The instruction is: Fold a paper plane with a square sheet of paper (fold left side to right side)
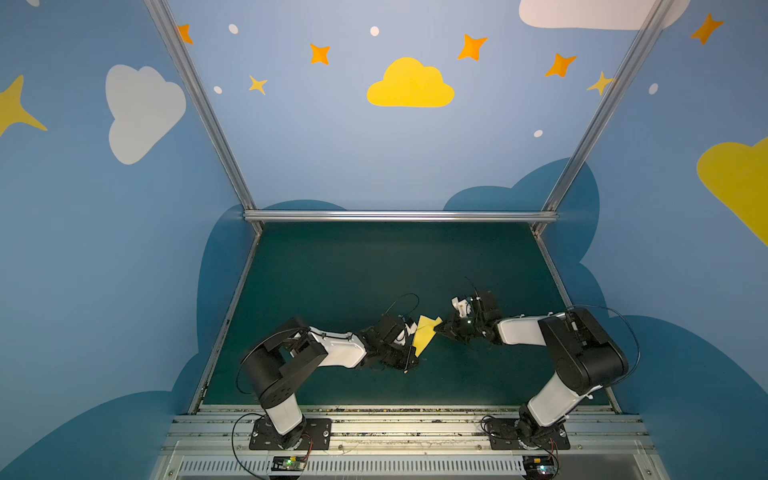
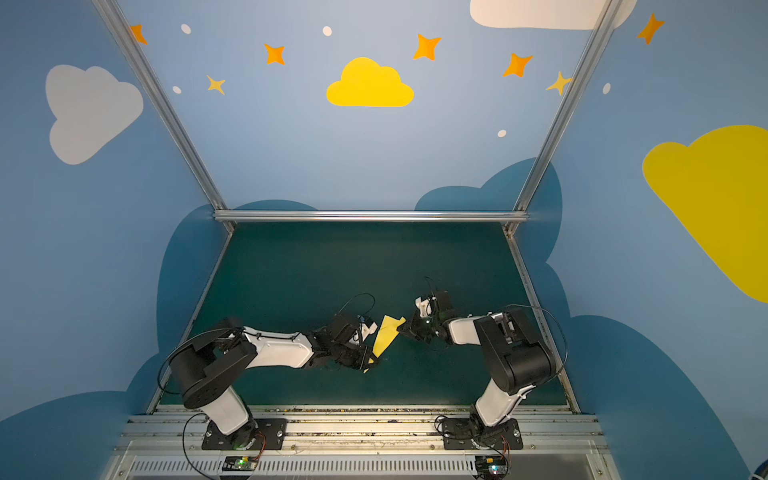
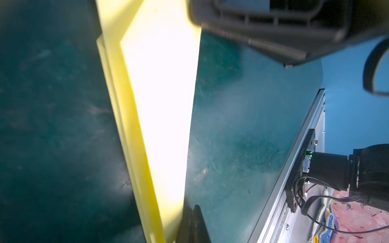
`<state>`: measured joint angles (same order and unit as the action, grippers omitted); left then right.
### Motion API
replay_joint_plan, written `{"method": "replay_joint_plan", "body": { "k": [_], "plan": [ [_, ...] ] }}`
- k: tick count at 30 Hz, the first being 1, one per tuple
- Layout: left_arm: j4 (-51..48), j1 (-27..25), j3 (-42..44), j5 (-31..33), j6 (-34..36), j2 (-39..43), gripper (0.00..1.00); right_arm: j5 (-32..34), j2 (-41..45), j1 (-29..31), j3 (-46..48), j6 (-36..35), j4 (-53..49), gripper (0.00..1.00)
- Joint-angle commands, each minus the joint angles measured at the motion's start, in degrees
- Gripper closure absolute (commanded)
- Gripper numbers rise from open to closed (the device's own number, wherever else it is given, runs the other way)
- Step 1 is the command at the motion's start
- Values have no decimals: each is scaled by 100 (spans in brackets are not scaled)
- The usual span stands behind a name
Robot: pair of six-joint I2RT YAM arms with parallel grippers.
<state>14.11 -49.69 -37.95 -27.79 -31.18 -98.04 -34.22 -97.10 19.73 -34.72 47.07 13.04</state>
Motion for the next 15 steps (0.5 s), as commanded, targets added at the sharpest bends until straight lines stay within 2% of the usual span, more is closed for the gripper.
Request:
{"method": "replay_joint_plan", "body": {
  "k": [1, 8, 12, 15],
  "plan": [
    [-658, -50, 275, 290, -8, -424, 97, 671, -334, -370, 18, -187, -926, 100],
    [-612, -5, 264, 232, 0, -473, 97, 523, -304, -921, -202, -216, -1060, 100],
    [-567, 7, 283, 230, -24, -464, 97, 465, 574, -784, -152, -257, -1310, 100],
    [-530, 12, 306, 204, -41, -463, 97, 577, 1338, -409, -52, -331, -1748, 100]
  ]
}}
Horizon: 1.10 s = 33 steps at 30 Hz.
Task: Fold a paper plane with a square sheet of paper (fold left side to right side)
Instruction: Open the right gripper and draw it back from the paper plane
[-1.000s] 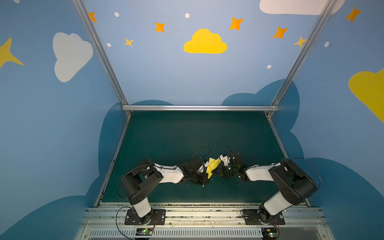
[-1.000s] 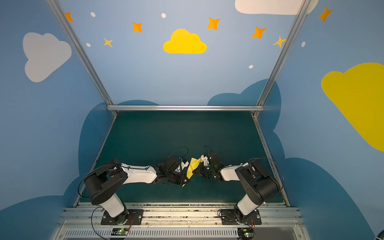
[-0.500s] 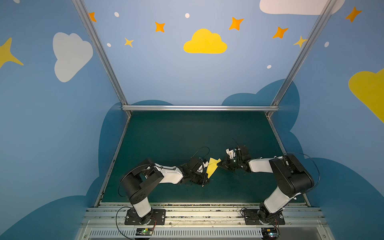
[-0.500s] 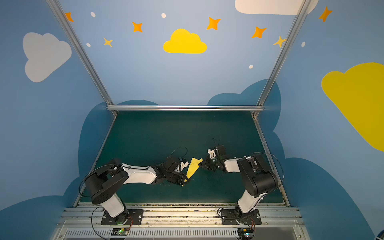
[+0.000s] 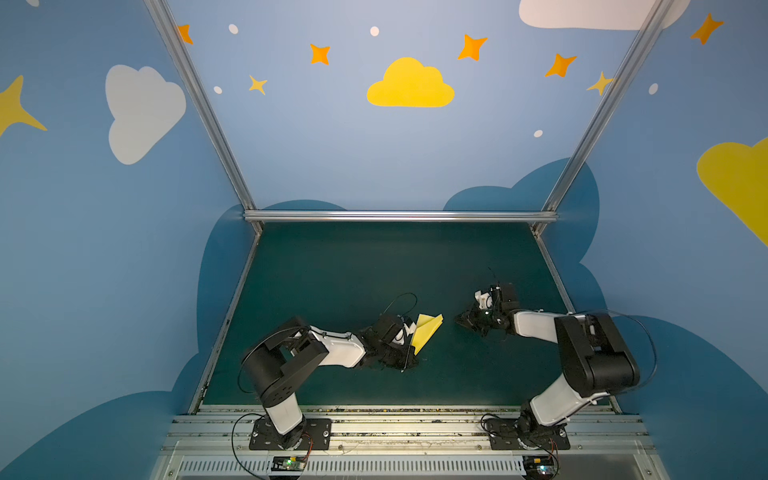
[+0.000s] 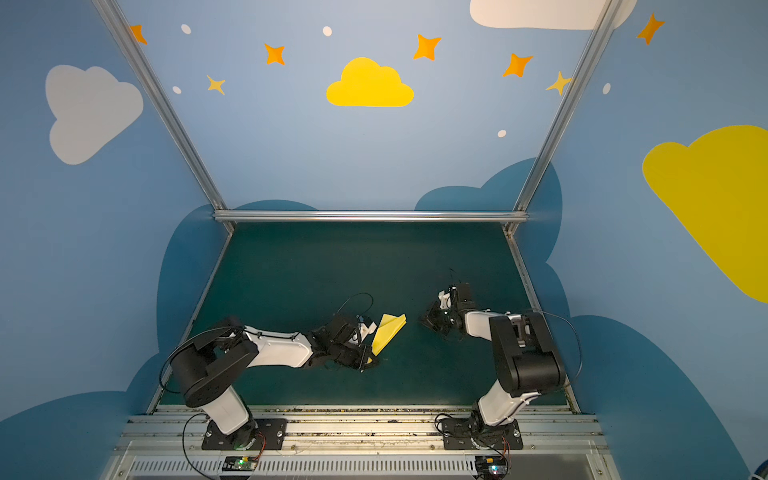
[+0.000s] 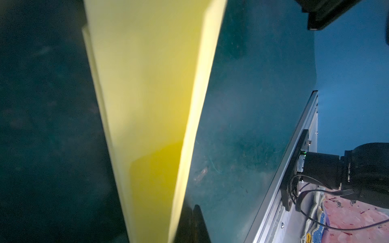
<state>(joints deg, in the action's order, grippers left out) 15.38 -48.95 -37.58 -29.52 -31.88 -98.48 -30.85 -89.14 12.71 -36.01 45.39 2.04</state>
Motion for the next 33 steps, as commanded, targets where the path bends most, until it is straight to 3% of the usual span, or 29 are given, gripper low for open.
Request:
{"method": "replay_joint_plan", "body": {
  "k": [1, 5, 10, 17, 22, 24, 26, 30, 33],
  "plan": [
    [-642, -60, 281, 374, 19, -409, 97, 276, 767, 458, 144, -128, -735, 100],
    [-654, -53, 271, 358, 28, -397, 97, 531, 1375, 1185, 299, 128, -837, 100],
    [-724, -42, 168, 83, 19, 140, 97, 741, 1353, 1845, 409, 450, -508, 100],
    [-1163, 17, 5, 208, 8, 987, 97, 688, 816, 2198, 259, 596, -68, 100],
    [-1424, 272, 145, 933, -134, 1803, 95, 920, 1041, 2202, 466, 663, -157, 100],
    [-1760, 388, 52, 1439, -215, 2028, 89, 1081, 1298, 2163, 646, 697, -282, 100],
    [-1964, 496, -60, 1689, -109, 2074, 77, 1160, 1491, 2074, 836, 728, -405, 100],
    [-2261, 829, -573, 1418, 280, 1530, 57, 1206, 1627, 1795, 1163, 695, -395, 100],
    [-2368, 935, -1110, 1058, 523, 875, 49, 952, 1485, 1534, 1321, 603, -72, 100]
  ]
}}
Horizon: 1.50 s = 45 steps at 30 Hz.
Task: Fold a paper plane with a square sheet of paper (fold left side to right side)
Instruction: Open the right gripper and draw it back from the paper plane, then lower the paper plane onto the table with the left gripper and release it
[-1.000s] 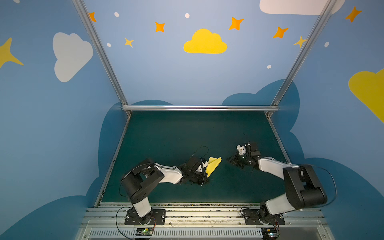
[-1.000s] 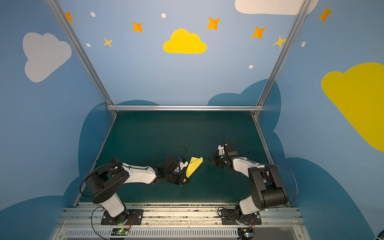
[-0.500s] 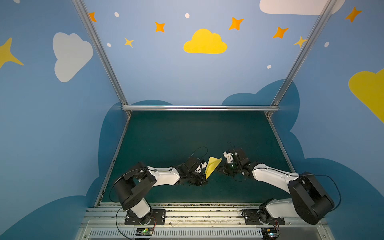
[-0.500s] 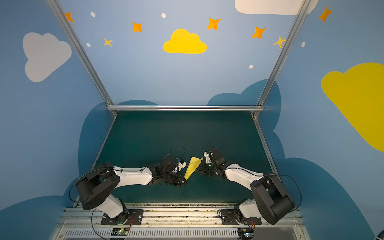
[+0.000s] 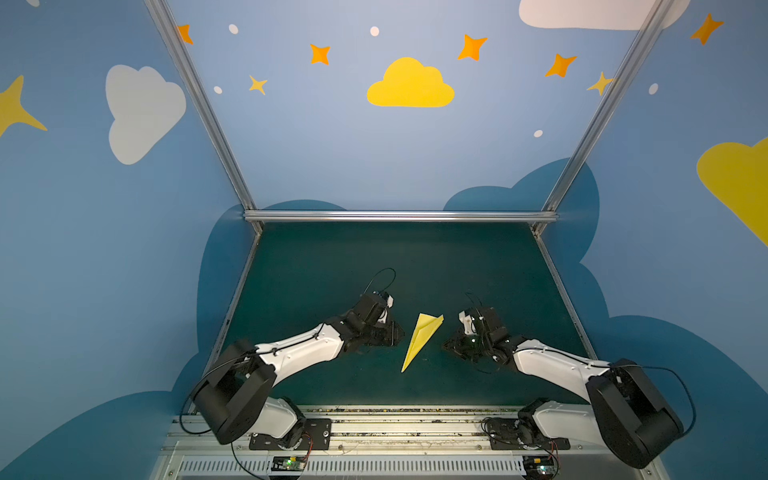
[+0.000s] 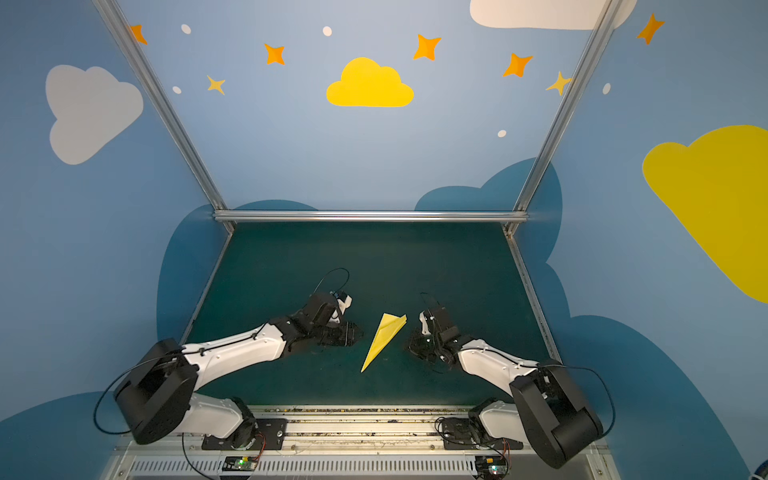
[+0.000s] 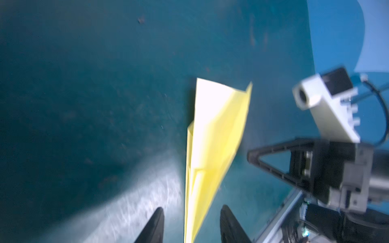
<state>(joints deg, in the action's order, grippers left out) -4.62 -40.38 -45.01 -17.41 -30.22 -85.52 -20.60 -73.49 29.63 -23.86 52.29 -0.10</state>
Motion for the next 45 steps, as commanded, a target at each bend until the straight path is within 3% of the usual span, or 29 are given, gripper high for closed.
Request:
{"method": "replay_joint_plan", "body": {
  "k": [1, 6, 14, 21, 36, 39, 45],
  "plan": [
    [-368, 96, -530, -291, 396, -622, 47, -165, -153, -212, 109, -115, 246, 100],
    [-400, 149, -1364, -855, 559, -1751, 47, -474, -710, -281, 26, -145, 691, 100],
    [-46, 103, -1730, -1482, 311, -2668, 46, -714, -1742, -276, -89, -9, 1488, 100],
    [510, -115, -1456, -1490, 17, -2316, 50, -735, -2295, -293, -9, 44, 1884, 100],
    [810, -244, -1345, -1090, -296, -2074, 77, -749, -2634, -335, 151, 53, 2163, 100],
    [656, -276, -1505, -1018, -282, -2153, 78, -759, -2627, -339, 144, 59, 2162, 100],
    [154, -308, -1820, -614, -71, -2090, 97, -837, -2458, -339, 41, 6, 1957, 100]
  ]
}}
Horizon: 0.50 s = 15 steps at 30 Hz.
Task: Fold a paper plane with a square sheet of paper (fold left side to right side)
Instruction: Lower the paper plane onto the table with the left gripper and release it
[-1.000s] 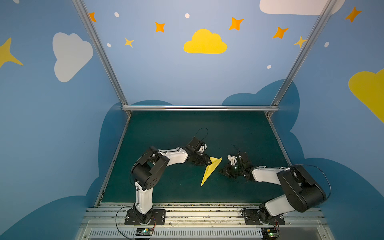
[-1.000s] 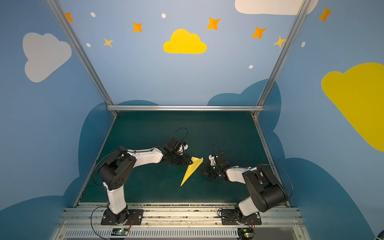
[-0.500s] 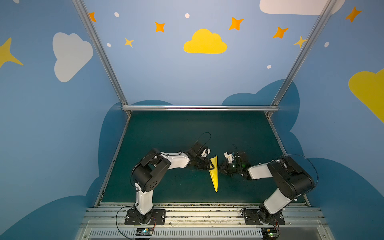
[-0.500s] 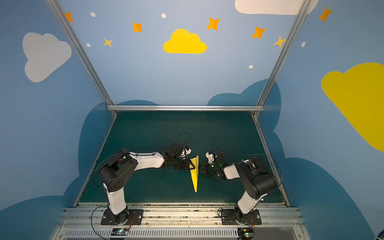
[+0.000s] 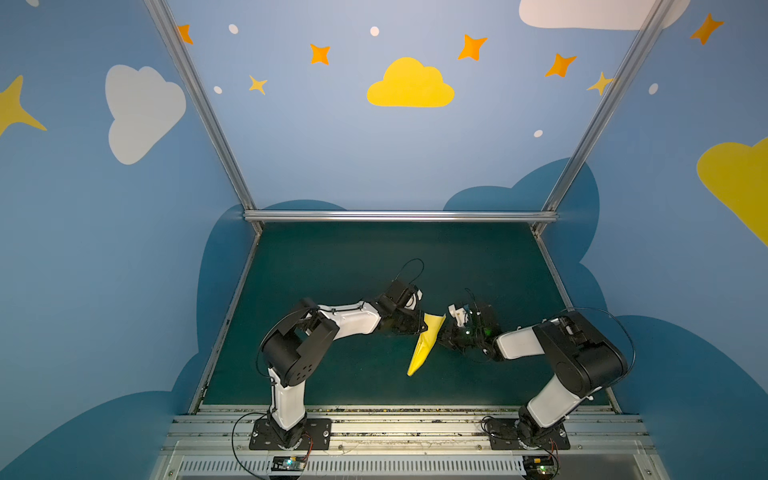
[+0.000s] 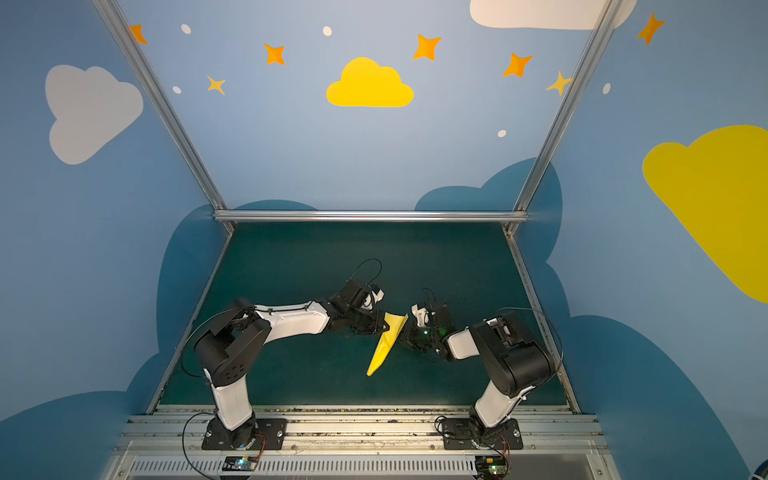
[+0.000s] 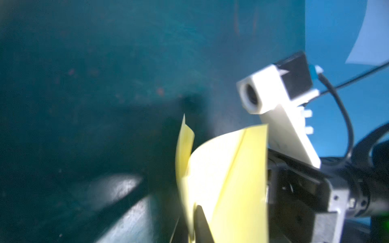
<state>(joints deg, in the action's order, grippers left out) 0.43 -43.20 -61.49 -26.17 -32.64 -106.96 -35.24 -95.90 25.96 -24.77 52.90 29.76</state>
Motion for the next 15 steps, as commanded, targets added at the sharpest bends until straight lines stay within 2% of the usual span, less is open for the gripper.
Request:
{"method": "replay_joint_plan", "body": {
  "k": [1, 3, 9, 15],
  "plan": [
    [-519, -19, -224, 397, 251, 131, 97, 616, -127, 32, 100, -83, -1139, 100],
    [-1000, -19, -362, 767, 456, 307, 97, 591, 89, 32, 47, -143, -1356, 100],
    [-2466, -22, -613, 2409, 1010, 902, 97, 583, 950, 61, -10, -363, -2163, 100],
    [-3256, -20, -702, 3129, 1095, 1056, 96, 663, 1589, 280, -35, -448, -2702, 100]
  ]
}}
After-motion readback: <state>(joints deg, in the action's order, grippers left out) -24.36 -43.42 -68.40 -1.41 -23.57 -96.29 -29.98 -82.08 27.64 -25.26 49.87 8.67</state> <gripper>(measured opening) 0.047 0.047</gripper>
